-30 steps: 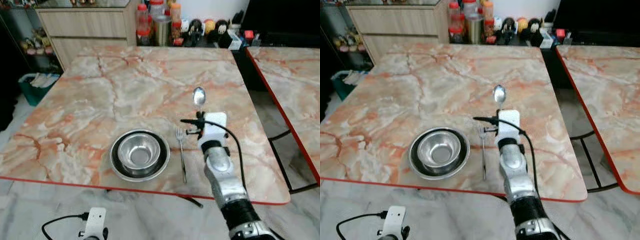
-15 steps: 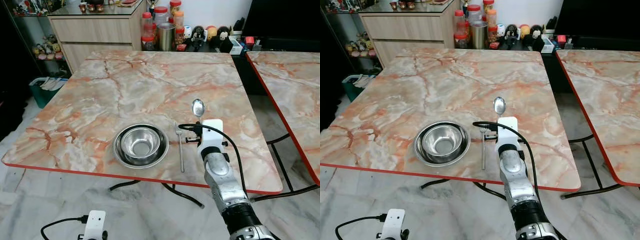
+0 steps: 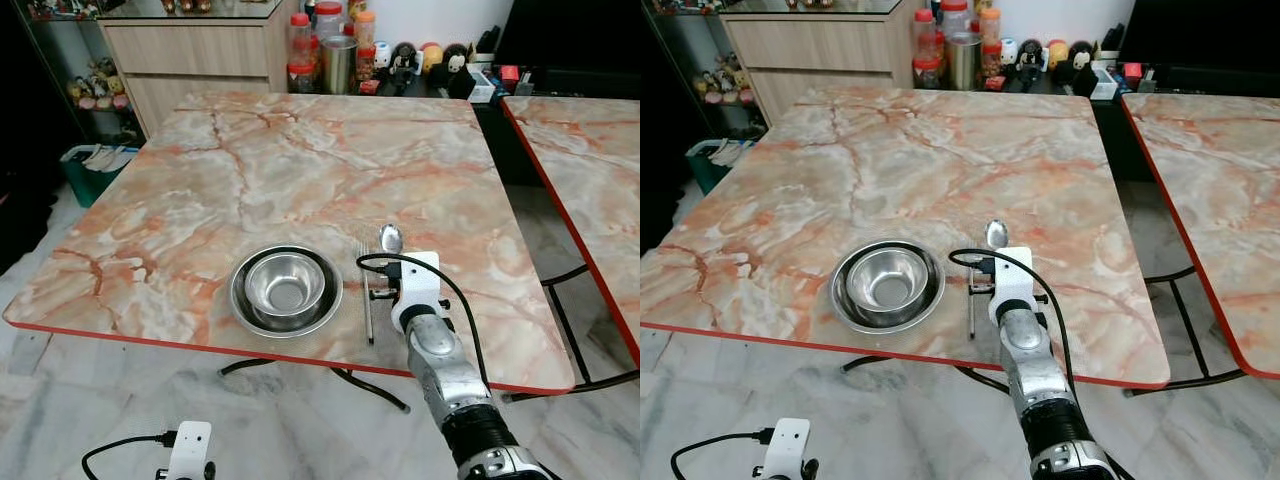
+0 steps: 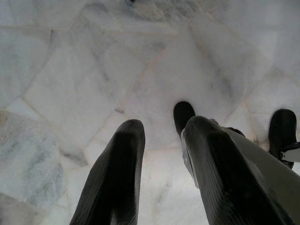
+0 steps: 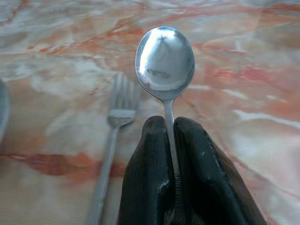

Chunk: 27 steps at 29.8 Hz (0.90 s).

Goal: Setting the table

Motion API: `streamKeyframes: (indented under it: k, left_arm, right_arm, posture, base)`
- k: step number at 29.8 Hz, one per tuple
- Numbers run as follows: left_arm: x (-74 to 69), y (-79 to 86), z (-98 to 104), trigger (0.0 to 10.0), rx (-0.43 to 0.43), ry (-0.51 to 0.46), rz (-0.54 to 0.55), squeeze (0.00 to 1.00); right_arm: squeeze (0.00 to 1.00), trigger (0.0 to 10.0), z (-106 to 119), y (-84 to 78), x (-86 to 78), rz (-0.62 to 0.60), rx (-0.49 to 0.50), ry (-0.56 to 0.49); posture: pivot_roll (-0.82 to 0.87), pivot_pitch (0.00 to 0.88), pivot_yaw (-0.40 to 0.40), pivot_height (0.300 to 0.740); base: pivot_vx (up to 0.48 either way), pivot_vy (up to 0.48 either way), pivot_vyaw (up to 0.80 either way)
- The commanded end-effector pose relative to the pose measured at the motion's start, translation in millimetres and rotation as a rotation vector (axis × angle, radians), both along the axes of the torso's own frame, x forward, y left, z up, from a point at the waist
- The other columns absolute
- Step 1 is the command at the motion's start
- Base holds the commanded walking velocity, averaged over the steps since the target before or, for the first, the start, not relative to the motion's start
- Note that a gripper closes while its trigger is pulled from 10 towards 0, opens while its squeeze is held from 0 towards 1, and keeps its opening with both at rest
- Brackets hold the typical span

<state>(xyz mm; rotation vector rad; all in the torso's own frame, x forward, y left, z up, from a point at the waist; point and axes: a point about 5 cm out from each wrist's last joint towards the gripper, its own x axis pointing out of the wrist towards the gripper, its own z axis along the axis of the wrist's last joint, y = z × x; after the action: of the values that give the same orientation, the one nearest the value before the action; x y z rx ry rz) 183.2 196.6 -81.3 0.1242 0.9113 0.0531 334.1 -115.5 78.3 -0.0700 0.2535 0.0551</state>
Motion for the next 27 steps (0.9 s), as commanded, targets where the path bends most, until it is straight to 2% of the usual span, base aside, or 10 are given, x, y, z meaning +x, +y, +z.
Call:
streamKeyframes:
  k: [1,13,27]
  left_arm:
    - [-7.4,2.8,-3.4,10.0,0.011,0.030,-0.012,0.00]
    - [-7.2,1.5,-3.5,10.0,0.005,0.031,-0.020,0.00]
    - [-8.2,1.2,-4.0,10.0,0.001,0.037,-0.020,0.00]
  right_arm:
    - [0.00,10.0,6.1,3.7,1.2,0.007,0.007,-0.013]
    - [0.00,10.0,8.5,1.9,-2.7,-0.028,0.000,0.001]
    - [0.00,10.0,-6.0,-3.5,-9.9,-0.047,-0.013,0.082]
  posture:
    - [-0.01,0.053,0.014,0.740]
    - [-0.02,0.051,0.009,0.740]
    - [-0.02,0.060,0.009,0.740]
  base:
    - [0.000,0.000,0.00]
    - [0.000,0.000,0.00]
    - [0.000,0.000,0.00]
